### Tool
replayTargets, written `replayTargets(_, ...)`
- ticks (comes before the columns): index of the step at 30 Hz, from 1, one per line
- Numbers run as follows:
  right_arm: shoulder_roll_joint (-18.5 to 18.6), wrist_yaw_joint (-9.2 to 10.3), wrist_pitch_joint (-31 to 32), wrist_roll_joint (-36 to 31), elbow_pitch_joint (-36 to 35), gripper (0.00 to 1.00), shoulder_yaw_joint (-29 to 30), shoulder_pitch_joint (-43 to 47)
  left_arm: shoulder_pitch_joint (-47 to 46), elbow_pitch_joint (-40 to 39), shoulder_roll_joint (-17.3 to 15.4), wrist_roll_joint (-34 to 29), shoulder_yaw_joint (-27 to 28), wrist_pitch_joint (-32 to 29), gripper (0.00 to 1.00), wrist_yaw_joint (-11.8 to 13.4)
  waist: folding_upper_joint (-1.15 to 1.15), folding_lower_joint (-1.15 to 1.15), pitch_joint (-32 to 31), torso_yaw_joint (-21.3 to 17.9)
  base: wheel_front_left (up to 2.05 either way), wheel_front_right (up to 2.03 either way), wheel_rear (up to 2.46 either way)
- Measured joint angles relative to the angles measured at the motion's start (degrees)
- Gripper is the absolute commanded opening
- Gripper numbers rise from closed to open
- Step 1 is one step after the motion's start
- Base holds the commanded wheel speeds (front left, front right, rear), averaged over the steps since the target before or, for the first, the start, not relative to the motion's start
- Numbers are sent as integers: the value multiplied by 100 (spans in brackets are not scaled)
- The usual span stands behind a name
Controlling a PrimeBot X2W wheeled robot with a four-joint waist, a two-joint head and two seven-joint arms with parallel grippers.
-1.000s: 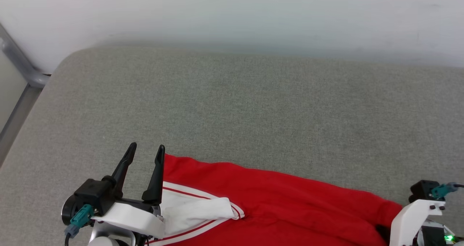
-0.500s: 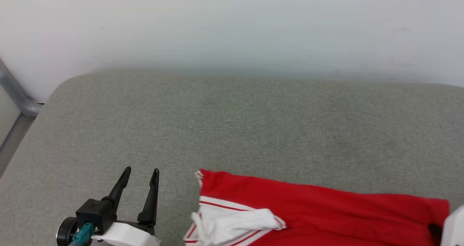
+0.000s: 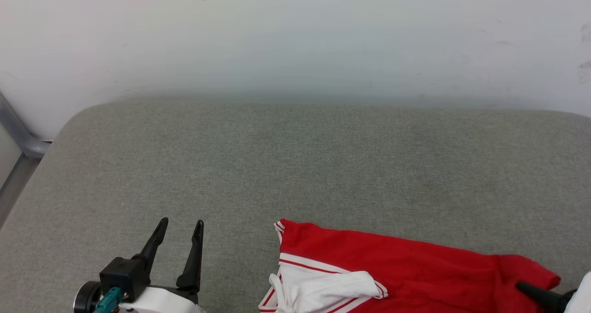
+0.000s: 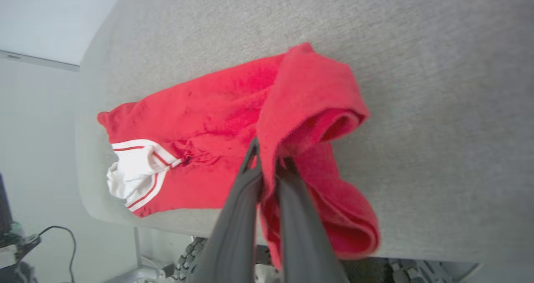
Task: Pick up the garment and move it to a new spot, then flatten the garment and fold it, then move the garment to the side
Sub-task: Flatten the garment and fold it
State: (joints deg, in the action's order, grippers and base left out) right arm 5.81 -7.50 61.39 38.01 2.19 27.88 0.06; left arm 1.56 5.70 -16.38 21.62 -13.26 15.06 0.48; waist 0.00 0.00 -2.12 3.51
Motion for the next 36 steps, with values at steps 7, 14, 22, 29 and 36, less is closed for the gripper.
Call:
replayTargets(7,-261,0,735,1736,138,0,-11,-199,-60,19,-19,32,-45,-26,100,-24,0,0,17,106,0,0,0)
replayTargets(14,-280,0,197,3067,867,0,-1333,-251,-192,65,-15,55,-105,-34,100,-48,0,0,105,270,0,0,0)
replayTargets(22,-287,1,-1106,4310,1347,0,-3606,-925,-512,129,60,56,-172,-29,100,-133,0,1,480,550,0,0,0)
replayTargets(29,-293,1,-1912,4090,1873,0,-4588,-1313,-723,208,151,29,-143,-16,100,-182,0,0,764,737,0,0,0)
replayTargets(36,-291,1,-2384,4062,2210,100,-4874,-1477,-792,264,238,-38,-53,-15,100,-244,0,1,899,794,0,0,0)
